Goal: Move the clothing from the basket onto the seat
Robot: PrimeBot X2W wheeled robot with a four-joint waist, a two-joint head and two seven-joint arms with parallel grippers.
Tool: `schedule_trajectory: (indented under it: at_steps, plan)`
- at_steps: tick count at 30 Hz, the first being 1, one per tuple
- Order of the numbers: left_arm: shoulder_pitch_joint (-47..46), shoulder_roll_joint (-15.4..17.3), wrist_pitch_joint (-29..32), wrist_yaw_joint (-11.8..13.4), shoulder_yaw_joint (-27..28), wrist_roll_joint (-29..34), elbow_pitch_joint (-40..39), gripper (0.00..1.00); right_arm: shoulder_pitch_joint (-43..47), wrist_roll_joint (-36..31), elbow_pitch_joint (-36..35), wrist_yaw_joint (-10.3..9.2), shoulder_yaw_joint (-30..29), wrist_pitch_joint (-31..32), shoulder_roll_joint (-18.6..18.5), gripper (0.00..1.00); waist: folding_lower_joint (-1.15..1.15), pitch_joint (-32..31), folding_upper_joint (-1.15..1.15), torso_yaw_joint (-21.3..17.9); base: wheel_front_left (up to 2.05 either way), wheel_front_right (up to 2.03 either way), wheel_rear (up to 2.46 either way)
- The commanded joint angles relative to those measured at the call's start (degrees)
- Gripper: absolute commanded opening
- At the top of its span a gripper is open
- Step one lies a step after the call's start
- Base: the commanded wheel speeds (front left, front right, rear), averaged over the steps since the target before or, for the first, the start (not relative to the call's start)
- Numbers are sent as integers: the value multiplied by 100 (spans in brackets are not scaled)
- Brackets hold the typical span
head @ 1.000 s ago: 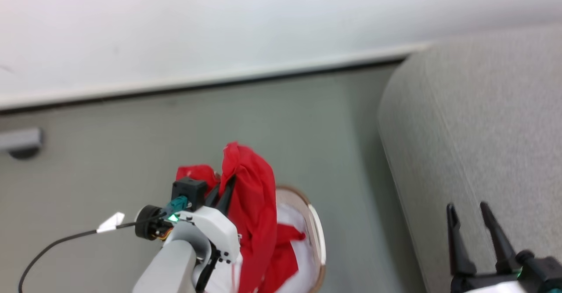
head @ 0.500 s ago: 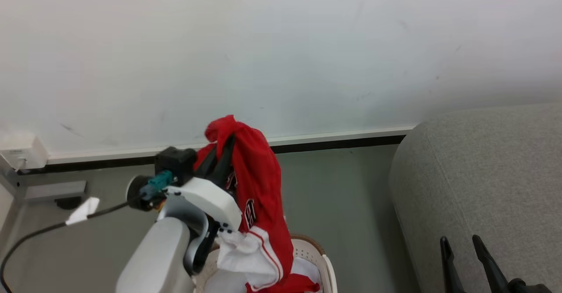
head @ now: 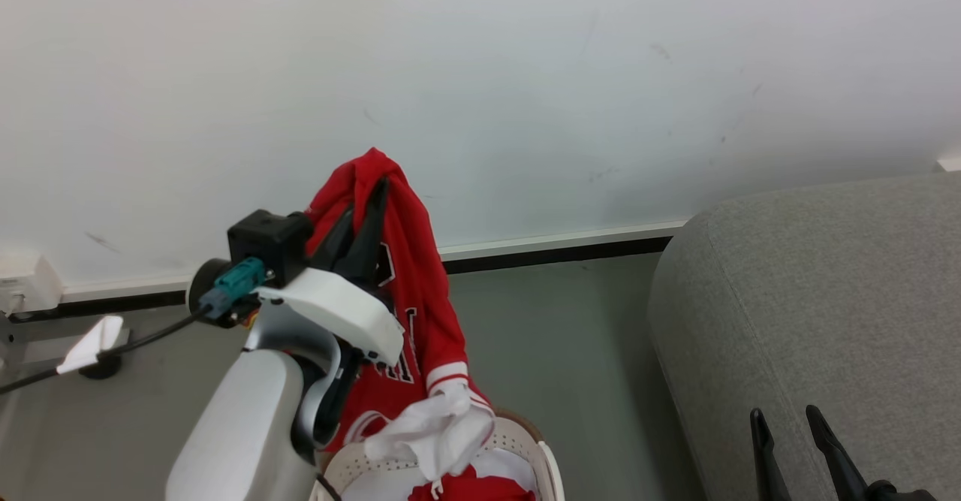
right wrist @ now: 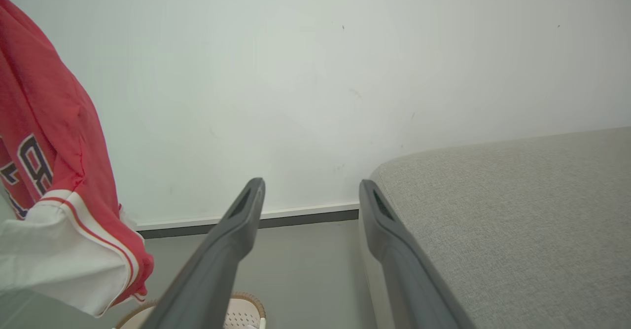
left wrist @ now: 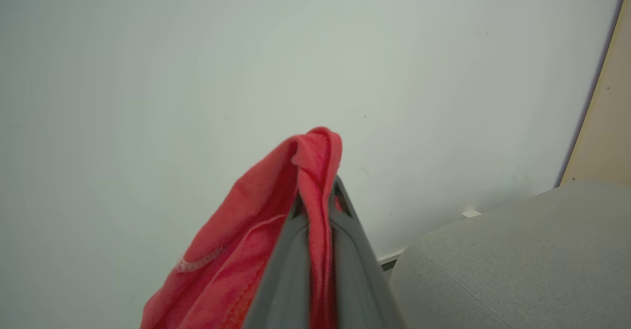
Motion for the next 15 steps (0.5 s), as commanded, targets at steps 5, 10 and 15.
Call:
schedule_trajectory:
  at_steps: [5, 10, 15]
  plan:
    - [170, 61, 84, 43, -30, -43, -189, 0, -36, -246, -141, -12, 16, 4, -13, 100, 1, 2, 0, -16, 0, 0, 0]
    - [206, 20, 118, 33, -101, -82, -302, 0, -131, -498, -332, -12, 152, 4, -25, 100, 1, -11, 0, 3, 0, 0, 0]
    - [253, -21, 150, 46, -180, -109, -425, 0, -385, -480, -484, -12, 726, 4, -253, 100, 1, -29, 0, 20, 0, 0, 0]
